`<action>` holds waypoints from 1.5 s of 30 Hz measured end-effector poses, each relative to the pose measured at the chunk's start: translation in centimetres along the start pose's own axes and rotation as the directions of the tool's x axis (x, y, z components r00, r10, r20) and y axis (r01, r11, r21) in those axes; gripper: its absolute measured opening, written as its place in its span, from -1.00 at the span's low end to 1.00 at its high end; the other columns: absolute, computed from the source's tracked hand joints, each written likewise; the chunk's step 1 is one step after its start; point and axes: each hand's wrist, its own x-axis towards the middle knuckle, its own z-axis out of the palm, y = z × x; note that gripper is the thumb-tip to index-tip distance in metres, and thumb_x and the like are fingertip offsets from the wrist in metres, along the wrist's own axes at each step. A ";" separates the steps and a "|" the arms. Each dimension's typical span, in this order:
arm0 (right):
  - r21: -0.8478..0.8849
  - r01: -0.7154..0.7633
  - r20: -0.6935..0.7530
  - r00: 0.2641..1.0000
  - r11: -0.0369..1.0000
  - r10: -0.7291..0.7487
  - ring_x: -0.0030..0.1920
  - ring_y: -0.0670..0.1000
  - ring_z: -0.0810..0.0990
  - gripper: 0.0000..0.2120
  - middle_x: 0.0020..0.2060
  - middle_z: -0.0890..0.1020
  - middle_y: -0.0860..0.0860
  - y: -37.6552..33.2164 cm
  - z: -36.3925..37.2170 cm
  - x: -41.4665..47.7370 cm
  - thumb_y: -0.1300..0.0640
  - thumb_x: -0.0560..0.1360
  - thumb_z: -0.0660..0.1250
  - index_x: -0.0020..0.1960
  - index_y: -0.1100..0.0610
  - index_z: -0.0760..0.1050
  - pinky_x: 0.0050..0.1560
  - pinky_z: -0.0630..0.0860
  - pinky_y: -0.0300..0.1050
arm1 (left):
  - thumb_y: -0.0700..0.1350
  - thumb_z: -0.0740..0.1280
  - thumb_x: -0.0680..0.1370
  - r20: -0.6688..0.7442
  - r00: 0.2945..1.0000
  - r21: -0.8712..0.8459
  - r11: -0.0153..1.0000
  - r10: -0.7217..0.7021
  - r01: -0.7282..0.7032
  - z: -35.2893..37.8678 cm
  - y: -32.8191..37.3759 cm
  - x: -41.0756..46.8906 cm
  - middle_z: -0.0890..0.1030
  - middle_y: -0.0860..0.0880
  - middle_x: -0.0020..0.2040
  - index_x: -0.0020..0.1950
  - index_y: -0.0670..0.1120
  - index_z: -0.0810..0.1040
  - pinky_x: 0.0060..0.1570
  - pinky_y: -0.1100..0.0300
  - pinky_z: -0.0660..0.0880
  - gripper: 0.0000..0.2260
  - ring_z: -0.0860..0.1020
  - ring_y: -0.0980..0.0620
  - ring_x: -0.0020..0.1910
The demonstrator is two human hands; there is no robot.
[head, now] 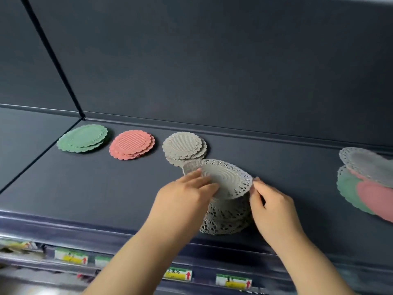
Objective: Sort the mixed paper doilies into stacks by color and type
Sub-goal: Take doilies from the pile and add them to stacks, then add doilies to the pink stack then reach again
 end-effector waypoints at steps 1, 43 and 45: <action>-0.022 0.000 -0.002 1.000 1.000 0.000 0.19 -0.13 0.44 -0.74 0.17 0.57 0.07 0.3 -0.4 -0.1 0.27 0.51 0.24 0.17 0.18 0.54 0.19 0.15 -0.55 | -0.23 0.57 0.24 0.079 0.997 -0.012 1.000 -0.013 0.014 0.7 0.1 -0.5 0.68 0.11 -0.10 -0.13 0.03 0.69 -0.34 0.20 0.61 -0.72 0.64 0.08 -0.03; -0.179 -0.036 0.009 0.999 0.983 0.038 0.29 -0.11 0.39 -0.62 0.29 0.46 -0.06 30.0 -30.1 -3.9 0.16 0.49 0.29 0.30 0.10 0.43 0.27 0.18 -0.33 | -0.02 0.19 0.50 0.231 0.969 -0.016 0.997 0.081 -0.080 15.0 36.9 13.2 0.64 0.06 0.02 0.03 -0.01 0.63 -0.20 0.17 0.54 -0.75 0.61 0.01 -0.02; -0.182 -0.029 0.049 0.998 0.983 0.038 0.32 -0.11 0.36 -0.61 0.31 0.44 -0.08 31.4 -31.1 -3.6 0.14 0.50 0.27 0.32 0.08 0.41 0.28 0.15 -0.35 | 0.01 0.40 0.42 0.266 0.963 0.008 0.999 0.045 -0.049 15.9 38.2 13.3 0.65 0.05 0.00 0.00 -0.02 0.65 -0.24 0.18 0.55 -0.80 0.62 0.01 -0.03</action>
